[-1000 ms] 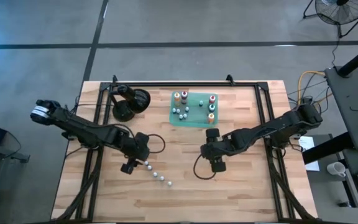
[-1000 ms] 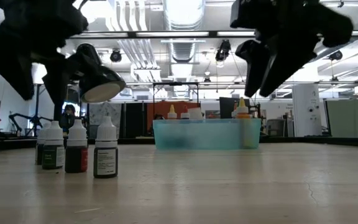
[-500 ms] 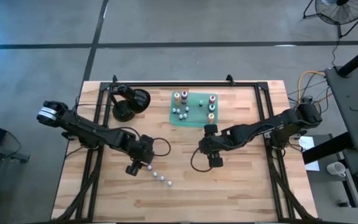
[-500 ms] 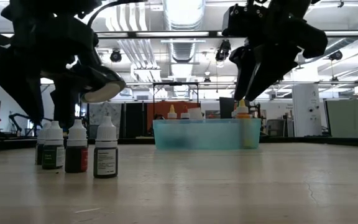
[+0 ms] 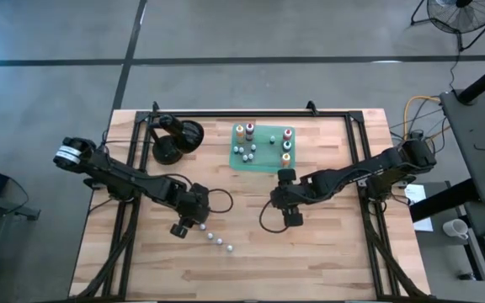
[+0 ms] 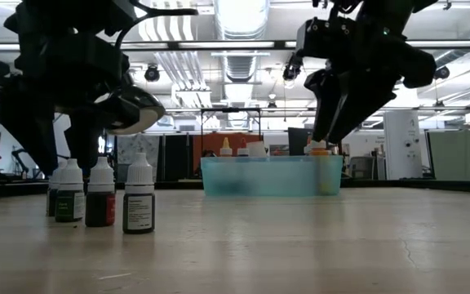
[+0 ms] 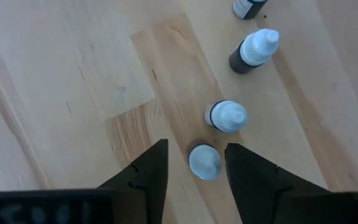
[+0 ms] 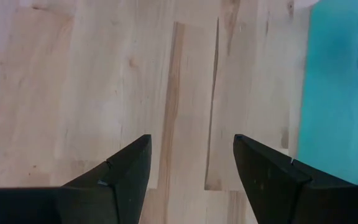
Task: Pick & Place food coloring
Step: Put the top small red food coloring bottle into the green bin
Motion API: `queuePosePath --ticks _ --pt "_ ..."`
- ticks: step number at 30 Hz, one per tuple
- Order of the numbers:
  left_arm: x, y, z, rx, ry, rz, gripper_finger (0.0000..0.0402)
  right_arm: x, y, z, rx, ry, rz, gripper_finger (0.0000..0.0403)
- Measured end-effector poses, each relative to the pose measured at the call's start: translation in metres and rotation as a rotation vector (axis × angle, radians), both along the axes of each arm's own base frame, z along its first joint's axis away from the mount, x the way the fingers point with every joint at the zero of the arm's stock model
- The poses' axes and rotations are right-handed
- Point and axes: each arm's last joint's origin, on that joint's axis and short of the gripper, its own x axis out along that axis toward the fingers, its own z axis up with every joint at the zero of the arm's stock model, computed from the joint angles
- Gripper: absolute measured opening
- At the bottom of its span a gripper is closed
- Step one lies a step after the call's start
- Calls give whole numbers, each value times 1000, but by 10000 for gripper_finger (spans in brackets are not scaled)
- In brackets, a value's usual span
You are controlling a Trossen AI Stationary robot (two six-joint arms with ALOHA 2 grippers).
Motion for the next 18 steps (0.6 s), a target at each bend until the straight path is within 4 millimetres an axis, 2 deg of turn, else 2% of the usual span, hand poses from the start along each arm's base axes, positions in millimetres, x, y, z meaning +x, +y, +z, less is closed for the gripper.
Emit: queuePosePath --ticks 9,18 --pt "-2 0 -2 3 29 11 86 3 -2 0 -1 -26 -18 221" --pt "0 1 -8 40 46 26 80 8 -10 1 15 -62 -63 221"
